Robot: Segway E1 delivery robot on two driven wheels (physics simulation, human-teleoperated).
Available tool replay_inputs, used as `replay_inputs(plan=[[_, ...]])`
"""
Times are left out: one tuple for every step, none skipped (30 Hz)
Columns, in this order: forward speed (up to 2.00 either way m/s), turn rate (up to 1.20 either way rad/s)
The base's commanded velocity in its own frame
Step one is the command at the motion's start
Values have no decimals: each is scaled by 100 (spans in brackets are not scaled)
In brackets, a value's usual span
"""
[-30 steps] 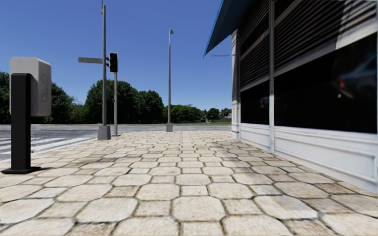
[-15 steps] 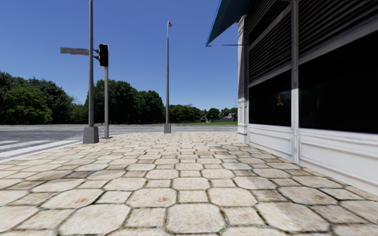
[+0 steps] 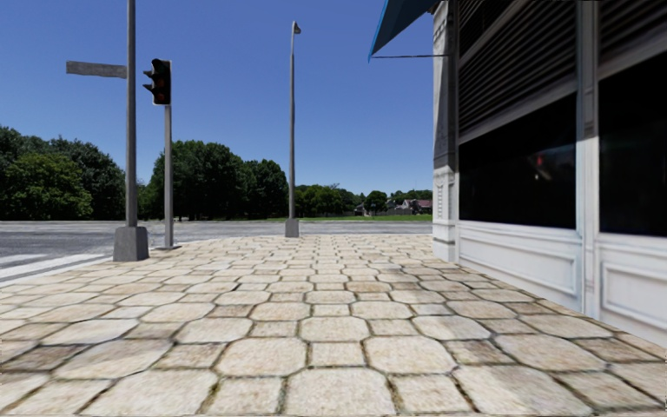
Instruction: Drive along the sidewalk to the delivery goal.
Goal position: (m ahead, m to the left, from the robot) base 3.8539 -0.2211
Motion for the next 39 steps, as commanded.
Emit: replay_inputs(plan=[[167,0],[167,0],[167,0],[167,0],[167,0],[167,0],[167,0],[166,0],[159,0],[155,0],[155,0],[151,0],[146,0],[146,0],[143,0],[141,0],[140,0],[140,0],[140,0],[140,0],[140,0],[140,0],[139,0],[136,0],[136,0],[134,0],[132,0],[132,0],[130,0],[128,0],[125,0],[125,0],[122,0],[116,0],[115,0],[115,0],[115,0],[114,0],[114,0]])
